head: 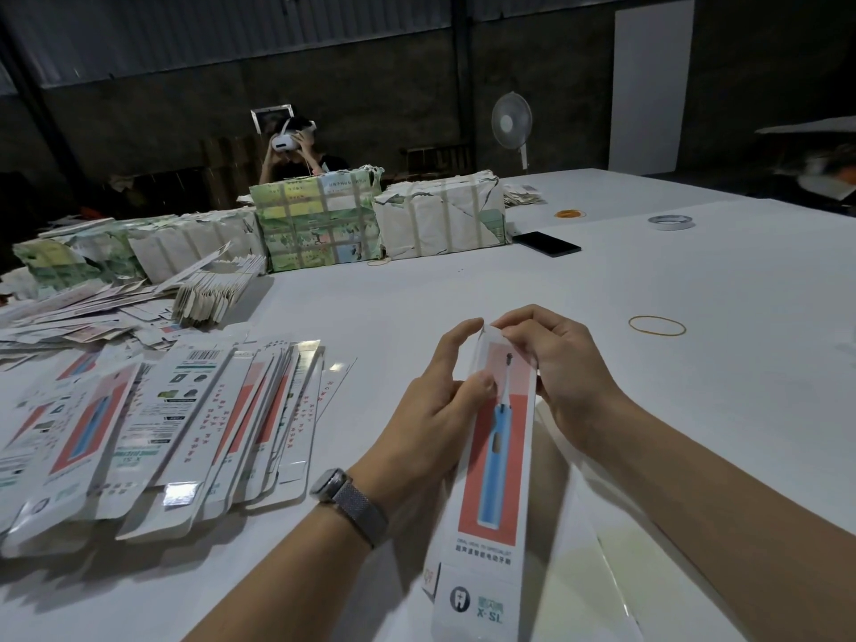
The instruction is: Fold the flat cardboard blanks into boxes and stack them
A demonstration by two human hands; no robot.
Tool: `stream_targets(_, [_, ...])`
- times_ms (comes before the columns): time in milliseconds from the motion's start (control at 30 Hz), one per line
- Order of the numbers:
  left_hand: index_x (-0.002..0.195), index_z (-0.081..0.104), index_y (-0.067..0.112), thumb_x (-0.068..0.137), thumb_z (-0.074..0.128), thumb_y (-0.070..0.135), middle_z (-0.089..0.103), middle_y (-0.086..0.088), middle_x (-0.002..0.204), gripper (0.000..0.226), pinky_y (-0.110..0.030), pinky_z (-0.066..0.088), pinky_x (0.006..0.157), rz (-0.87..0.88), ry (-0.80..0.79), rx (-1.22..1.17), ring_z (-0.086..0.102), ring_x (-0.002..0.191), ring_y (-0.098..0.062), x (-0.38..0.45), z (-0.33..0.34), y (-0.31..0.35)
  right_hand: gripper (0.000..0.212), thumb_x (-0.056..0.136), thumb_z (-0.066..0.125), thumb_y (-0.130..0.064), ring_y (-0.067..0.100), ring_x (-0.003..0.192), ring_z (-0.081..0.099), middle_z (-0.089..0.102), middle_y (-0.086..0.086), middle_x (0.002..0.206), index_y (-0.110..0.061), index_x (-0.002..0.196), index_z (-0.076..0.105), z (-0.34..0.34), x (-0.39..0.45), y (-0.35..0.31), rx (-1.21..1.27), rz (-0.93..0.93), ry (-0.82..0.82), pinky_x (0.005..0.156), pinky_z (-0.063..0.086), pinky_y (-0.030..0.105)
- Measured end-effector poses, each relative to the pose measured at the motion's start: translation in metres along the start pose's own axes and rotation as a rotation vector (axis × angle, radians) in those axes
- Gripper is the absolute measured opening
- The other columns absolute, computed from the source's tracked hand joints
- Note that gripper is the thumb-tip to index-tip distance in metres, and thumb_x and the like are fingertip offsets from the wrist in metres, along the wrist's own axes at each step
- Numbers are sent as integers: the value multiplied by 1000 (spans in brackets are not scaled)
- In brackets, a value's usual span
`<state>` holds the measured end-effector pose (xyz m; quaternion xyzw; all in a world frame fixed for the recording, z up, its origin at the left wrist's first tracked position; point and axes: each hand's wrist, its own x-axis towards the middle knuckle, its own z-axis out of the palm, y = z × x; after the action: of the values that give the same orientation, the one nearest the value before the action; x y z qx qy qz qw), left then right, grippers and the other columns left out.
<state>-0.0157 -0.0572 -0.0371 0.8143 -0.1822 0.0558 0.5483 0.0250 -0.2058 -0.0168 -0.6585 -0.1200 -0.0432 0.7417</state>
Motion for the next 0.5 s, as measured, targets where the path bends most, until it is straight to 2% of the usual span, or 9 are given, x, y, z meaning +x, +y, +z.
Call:
stream_targets(100, [128,31,66,91,44,50,74,7,103,41,-35,63,79,10,6,3,76,84,-17,0,-1,-1,34,93,47,-3,6,53,55,63,-2,64,-17,70,67,-1,1,-1,-3,-1,-9,47,45,18])
stream_targets(233, [117,38,64,91,45,48,75,15,87,32,-25,60,67,12,21,-3,75,75,-15,1,-3,0,42,93,45,-2,6,51,55,63,-2,62,-21,64,68,0,0,0,10,-6,-14,45,44,18])
stream_targets(300, [118,39,58,90,45,48,74,19,87,30,-23,59,64,7,39,-13,75,74,-15,2,-3,2,38,95,46,-6,6,53,57,63,-2,64,-23,71,69,1,0,2,18,-10,-18,46,46,18])
stream_targets(400, [120,38,53,92,44,45,74,15,85,29,-23,59,64,20,108,-27,75,72,-15,3,-5,3,25,99,47,-14,9,60,62,65,1,70,-27,89,65,2,0,7,25,-11,-43,52,52,22])
stream_targets(500, [121,38,48,105,46,32,74,12,80,24,-24,59,64,49,180,-37,74,71,-16,3,-7,1,18,101,48,-18,16,66,65,67,8,78,-30,95,60,2,0,10,27,-32,-99,60,58,30])
